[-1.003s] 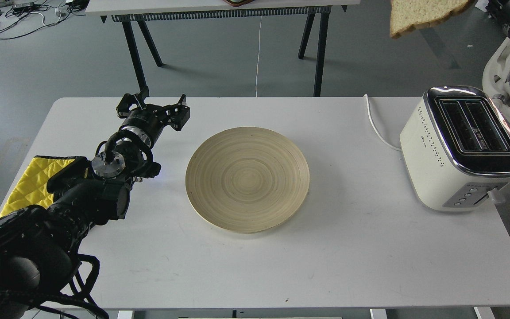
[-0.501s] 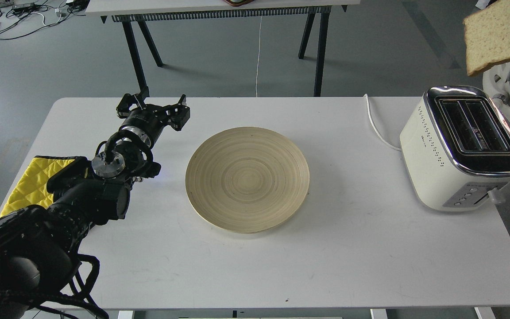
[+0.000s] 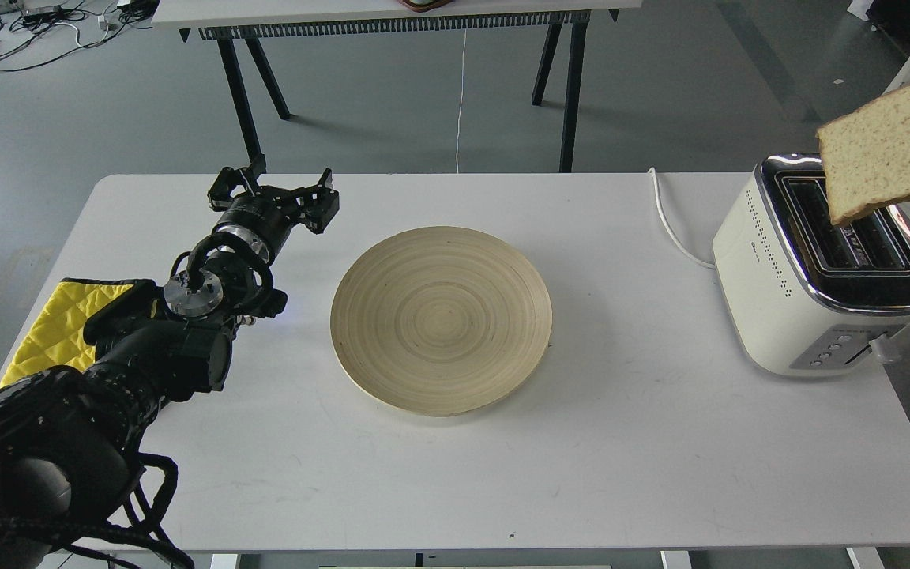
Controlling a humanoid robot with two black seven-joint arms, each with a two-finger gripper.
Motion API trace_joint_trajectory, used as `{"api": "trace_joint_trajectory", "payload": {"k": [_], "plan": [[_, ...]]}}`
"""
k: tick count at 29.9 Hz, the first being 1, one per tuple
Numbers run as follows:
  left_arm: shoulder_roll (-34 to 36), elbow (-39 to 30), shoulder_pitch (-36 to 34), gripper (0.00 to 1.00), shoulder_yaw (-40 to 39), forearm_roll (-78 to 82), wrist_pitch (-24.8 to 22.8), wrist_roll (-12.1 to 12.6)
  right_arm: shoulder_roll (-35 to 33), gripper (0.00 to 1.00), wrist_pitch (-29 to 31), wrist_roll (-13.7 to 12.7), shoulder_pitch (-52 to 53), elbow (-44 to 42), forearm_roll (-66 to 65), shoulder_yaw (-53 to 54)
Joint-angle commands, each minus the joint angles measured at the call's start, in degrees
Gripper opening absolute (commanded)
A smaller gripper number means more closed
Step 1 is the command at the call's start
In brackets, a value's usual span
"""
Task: Put bread in toaster with right arm
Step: 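Carry the bread over the toaster slot with the right gripper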
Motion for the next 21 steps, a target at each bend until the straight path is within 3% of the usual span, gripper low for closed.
{"api": "trace_joint_trajectory", "payload": {"k": [1, 21], "plan": [[0.00, 0.00, 0.00, 1.00, 0.00, 0.08, 0.00, -0.02, -1.06, 0.10, -0.11, -0.68, -0.17, 0.08, -1.87, -0.34], [0.00, 0.00, 0.00, 1.00, 0.00, 0.00, 0.00, 0.06, 1.48, 0.10, -2.66, -1.39, -3.16, -3.00, -2.14, -1.22]]}}
